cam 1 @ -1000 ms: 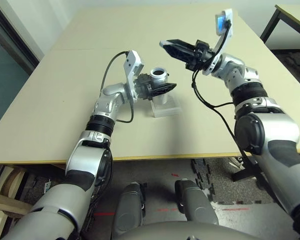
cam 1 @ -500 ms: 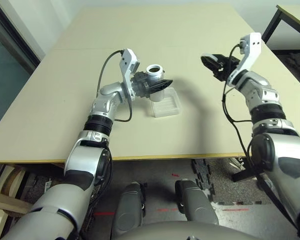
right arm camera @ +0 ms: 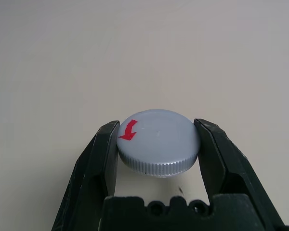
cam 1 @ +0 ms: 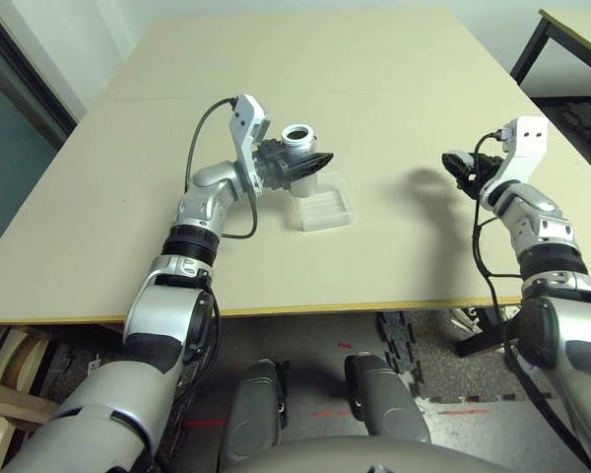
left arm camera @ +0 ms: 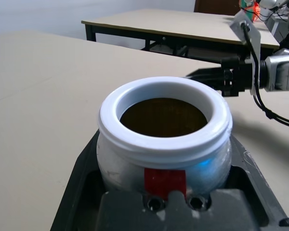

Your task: Pour the medicine from the bottle into the box.

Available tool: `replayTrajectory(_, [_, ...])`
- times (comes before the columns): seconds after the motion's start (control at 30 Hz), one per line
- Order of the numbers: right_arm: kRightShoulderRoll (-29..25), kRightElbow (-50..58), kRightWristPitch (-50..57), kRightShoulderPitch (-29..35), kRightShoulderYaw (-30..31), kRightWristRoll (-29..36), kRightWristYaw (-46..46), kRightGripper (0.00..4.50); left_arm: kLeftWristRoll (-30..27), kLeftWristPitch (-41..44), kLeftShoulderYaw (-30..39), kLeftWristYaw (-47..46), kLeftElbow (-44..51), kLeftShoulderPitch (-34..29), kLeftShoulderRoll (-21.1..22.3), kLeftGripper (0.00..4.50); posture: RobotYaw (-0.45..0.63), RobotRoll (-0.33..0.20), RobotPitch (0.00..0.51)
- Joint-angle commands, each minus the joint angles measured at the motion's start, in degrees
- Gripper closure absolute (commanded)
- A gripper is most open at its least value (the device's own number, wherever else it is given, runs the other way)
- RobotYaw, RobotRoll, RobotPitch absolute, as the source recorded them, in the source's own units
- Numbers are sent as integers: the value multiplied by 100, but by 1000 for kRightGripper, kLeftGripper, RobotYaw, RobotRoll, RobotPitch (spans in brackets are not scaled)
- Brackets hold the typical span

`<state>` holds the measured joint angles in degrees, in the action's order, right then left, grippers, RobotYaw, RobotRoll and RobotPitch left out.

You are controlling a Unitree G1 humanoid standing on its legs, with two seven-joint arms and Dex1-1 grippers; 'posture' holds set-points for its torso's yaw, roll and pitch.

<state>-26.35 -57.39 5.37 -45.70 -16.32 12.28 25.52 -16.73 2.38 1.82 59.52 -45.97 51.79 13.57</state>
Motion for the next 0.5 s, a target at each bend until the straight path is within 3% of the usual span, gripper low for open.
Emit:
replayTrajectory(0.03, [-29,-245,-126,-56,0,-49,-70,1917,70,-62,31,-22,-56,109,44,1780,-197,0,86])
replayTrajectory(0.13, [-8,-361,-193,-104,10,-75,-93,1917,73,-67,32,-33,-49,104,63,1780,-197,0,86])
replayTrajectory(0.3, [47,-329,-407,-191,47,-59,120,172,83,-90,35,-56,-59,101,101,1780,-192,0,81])
replayTrajectory(0.33, [66,-285,-509,-216,40,-25,242,0,87,-95,34,-65,-63,102,107,1780,-192,0,81])
replayTrajectory(0.5, [75,19,-606,-334,121,86,1067,0,96,-107,36,-90,-69,108,144,1780,-190,0,79])
